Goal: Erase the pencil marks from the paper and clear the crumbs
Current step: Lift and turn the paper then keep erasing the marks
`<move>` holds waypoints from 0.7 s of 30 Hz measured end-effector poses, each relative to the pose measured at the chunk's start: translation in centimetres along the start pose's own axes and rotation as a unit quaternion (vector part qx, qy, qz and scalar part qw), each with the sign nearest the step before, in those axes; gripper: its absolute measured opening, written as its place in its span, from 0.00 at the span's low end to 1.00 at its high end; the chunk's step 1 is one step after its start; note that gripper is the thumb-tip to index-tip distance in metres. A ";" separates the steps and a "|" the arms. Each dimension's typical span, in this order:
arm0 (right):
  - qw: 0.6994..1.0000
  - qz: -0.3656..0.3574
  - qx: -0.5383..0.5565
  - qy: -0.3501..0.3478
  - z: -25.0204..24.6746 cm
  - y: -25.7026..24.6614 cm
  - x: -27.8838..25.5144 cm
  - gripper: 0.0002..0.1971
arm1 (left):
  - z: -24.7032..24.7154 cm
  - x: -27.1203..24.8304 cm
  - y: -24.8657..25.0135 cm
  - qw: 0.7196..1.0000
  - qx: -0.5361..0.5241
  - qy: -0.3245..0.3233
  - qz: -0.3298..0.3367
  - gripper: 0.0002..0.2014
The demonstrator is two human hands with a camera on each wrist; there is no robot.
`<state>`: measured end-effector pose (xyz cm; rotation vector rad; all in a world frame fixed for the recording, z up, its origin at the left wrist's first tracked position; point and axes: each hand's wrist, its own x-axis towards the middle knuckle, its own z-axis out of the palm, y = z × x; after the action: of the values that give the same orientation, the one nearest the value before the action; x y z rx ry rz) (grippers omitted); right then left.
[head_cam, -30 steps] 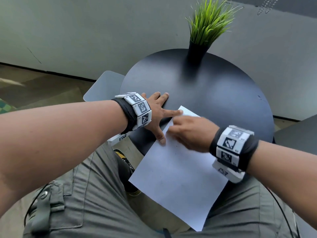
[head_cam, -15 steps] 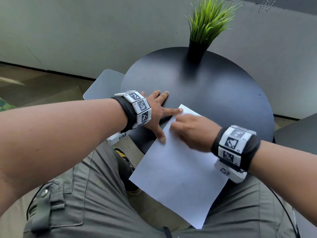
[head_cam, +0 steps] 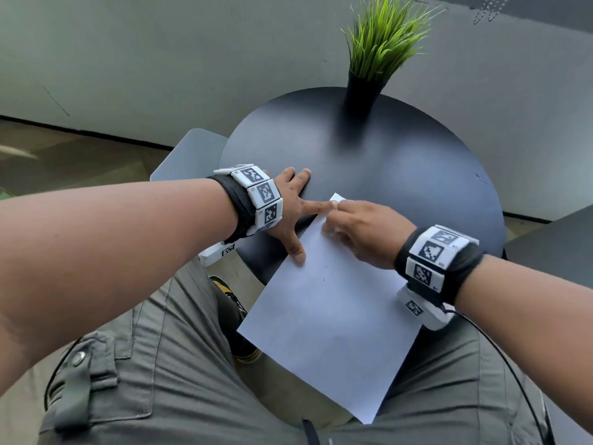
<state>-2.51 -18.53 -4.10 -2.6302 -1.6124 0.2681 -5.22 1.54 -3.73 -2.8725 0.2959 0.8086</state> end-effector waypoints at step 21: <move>0.988 0.134 0.058 -0.058 -0.7 0.1 0.8 0.08 | 0.2 0.0 0.4 0.999 -0.024 0.039 0.016 0.59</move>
<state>-1.92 -17.88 -3.49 -2.7811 -1.2219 0.5172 -5.43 1.18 -3.90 -2.9571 0.3367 0.7196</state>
